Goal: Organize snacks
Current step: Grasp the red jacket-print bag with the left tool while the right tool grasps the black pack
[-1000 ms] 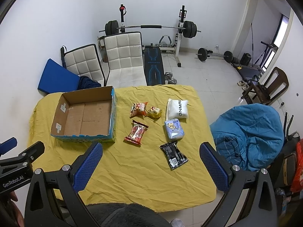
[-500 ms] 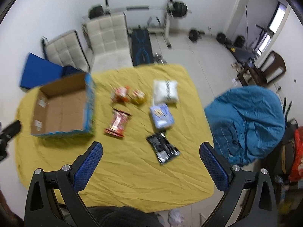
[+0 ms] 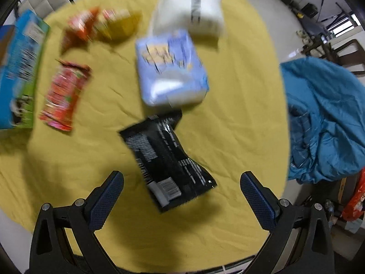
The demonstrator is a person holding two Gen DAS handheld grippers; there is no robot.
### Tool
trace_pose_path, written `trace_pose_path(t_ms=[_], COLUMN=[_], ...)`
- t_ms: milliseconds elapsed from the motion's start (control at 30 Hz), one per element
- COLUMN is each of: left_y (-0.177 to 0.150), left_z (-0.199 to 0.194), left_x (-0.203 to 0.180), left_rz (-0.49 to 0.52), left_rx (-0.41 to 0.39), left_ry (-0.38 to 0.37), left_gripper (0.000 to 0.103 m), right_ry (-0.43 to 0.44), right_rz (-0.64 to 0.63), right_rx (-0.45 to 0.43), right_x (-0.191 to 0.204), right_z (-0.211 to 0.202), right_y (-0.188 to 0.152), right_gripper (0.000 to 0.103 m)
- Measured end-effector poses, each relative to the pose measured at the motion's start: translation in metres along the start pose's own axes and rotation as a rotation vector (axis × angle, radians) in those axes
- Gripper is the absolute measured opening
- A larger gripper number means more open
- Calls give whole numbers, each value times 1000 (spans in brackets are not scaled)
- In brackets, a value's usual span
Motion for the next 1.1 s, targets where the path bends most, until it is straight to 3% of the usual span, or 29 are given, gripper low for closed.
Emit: trace_pose_path(t_ms=[133, 200, 467, 533, 600, 667, 767, 867, 1033, 1100], left_y=[15, 22, 38, 37, 35, 31, 22, 1, -39, -51], left_z=[42, 57, 113, 125, 134, 137, 134, 133, 132, 133], left_x=[-27, -34, -52, -57, -58, -57, -55, -58, -64, -62], left_rz=[38, 40, 70, 66, 53, 8, -1, -3, -16, -26], left_rx=[56, 74, 165, 186, 205, 206, 202, 227, 261, 273], left_ry=[2, -4, 22, 0, -21, -66, -64, -69, -79, -81], left_gripper=[103, 103, 102, 96, 73, 66, 48, 48, 48, 47], right_ry=[48, 77, 92, 93, 98, 126, 190, 222, 121, 78], right_rz=[35, 50, 146, 195, 252, 301, 324, 310, 198, 166], right_rx=[72, 91, 58, 49, 51, 61, 103, 113, 135, 122], right_x=[-19, -24, -52, -57, -68, -75, -85, -94, -95, -94], right_z=[52, 73, 112, 110, 111, 114, 120, 119, 133, 139], right_y=[2, 3, 0, 1, -2, -1, 2, 9, 21, 21], right_gripper=[100, 94, 81, 80, 80, 82, 82, 86, 85, 72])
Point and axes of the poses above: each gripper's, at about its wrist camera, not at the fingertips, and z roughly the way its jaws point, x to its left, y to its top, the point moved 3 cm from there along z, roughly the way its jaws point, and after that the axes turned 15 degrees about y, right-handed, at the moved point
